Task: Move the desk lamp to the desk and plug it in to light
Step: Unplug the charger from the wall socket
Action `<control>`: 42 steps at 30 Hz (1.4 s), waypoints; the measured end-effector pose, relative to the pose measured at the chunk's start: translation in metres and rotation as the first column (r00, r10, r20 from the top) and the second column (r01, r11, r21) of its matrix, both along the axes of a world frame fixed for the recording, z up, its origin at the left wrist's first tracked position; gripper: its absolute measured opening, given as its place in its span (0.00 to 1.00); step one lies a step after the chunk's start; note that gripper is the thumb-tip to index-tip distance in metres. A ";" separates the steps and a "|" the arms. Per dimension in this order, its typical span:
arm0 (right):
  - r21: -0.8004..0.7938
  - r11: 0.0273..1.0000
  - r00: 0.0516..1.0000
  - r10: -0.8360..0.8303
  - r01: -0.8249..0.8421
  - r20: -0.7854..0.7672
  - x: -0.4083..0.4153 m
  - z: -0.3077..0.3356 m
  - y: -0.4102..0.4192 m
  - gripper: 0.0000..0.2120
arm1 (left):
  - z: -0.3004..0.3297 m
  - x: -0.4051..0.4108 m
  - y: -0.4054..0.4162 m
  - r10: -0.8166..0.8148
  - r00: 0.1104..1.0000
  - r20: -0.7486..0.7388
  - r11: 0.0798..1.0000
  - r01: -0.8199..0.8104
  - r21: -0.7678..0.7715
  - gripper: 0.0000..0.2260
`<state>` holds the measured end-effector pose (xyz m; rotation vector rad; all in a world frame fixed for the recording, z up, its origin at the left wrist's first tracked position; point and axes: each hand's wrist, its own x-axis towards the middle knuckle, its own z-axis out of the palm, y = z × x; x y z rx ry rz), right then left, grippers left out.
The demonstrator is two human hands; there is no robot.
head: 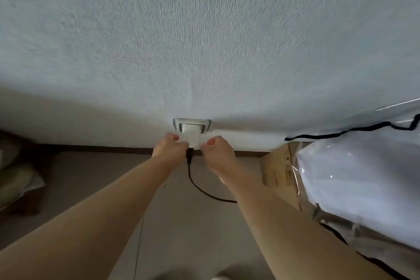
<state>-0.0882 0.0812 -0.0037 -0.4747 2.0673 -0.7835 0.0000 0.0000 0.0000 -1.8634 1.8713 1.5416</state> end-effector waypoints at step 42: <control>-0.071 0.997 0.965 -0.005 0.024 0.261 0.024 0.044 0.013 0.16 | 0.043 0.022 0.023 0.031 0.994 -0.102 0.979 -0.010 0.204 0.08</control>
